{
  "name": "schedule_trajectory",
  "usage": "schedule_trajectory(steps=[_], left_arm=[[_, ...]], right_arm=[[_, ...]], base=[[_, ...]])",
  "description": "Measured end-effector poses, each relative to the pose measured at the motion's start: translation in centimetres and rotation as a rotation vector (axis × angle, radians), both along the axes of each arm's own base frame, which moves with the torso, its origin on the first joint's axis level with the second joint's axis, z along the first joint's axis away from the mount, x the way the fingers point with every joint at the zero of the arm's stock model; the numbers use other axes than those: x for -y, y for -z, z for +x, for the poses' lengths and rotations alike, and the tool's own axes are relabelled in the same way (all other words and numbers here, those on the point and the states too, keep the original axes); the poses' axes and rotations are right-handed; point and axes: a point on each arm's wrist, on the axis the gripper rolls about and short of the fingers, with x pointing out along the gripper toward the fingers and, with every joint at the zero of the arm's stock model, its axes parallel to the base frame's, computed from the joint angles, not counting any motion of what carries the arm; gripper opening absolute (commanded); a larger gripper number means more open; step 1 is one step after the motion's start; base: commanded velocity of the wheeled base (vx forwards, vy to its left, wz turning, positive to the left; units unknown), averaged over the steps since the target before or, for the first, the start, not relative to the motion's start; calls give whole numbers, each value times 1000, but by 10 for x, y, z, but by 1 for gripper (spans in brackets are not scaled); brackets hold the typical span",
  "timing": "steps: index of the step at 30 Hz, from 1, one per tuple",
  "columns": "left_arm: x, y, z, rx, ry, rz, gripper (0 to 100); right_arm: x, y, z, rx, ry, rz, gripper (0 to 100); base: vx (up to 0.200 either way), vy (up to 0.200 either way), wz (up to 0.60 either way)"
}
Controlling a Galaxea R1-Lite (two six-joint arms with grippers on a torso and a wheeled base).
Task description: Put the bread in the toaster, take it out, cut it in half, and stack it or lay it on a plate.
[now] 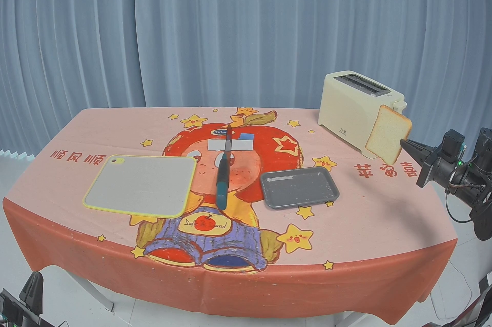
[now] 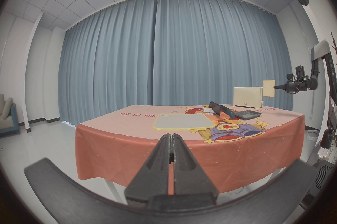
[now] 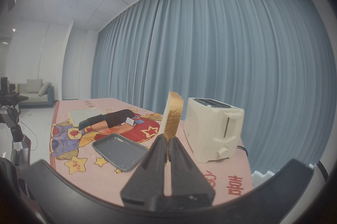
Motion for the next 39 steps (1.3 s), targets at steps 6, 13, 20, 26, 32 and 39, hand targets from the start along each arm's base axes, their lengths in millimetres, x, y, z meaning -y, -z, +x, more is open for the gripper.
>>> schedule_trajectory(steps=[6,13,20,26,32,39], left_arm=[[0,0,0,0,1,0,0],[0,0,0,1,1,0,0],[0,0,0,1,1,0,0],[0,0,0,2,1,0,0],[0,0,0,1,0,0,0],[0,0,0,2,0,0,0]], right_arm=[[0,0,0,0,2,0,0],[1,0,0,0,2,0,0],[3,0,0,0,11,-1,0],[5,-1,0,5,16,-4,0],[6,-1,0,7,21,-3,0],[4,1,-1,-6,14,-2,0]], base=[[0,0,0],[0,0,0],[0,0,0],[0,0,0],[0,0,0],[0,0,0]])
